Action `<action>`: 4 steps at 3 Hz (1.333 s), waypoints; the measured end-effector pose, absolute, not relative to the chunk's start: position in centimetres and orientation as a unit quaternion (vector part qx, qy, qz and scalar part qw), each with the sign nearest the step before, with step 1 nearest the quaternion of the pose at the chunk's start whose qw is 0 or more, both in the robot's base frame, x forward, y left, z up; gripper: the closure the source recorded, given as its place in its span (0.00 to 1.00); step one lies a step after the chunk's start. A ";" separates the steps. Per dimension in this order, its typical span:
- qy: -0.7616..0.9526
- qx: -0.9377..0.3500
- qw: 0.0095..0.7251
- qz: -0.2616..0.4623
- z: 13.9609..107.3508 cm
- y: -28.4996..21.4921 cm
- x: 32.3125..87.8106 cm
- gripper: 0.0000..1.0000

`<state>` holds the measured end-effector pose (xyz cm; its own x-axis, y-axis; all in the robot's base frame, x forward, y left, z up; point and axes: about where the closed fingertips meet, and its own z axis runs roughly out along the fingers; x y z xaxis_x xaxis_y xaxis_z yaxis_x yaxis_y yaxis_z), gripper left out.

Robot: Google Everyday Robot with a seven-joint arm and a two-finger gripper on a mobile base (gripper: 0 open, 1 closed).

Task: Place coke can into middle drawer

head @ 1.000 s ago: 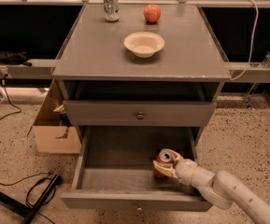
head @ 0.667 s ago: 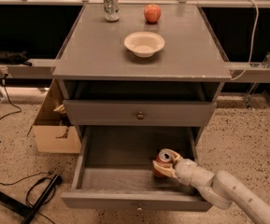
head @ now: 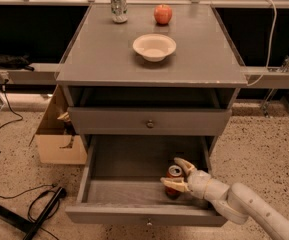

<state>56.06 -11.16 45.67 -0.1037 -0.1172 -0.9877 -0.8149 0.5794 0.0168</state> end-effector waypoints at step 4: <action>0.663 -0.338 0.568 0.352 48.3 -11.6 55.8 0.00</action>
Offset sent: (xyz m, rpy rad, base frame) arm 0.0000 0.0000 0.0000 0.0000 0.0000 0.0000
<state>55.82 -11.64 48.31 -0.1253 -0.0491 -0.9909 -0.8479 0.5238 0.0813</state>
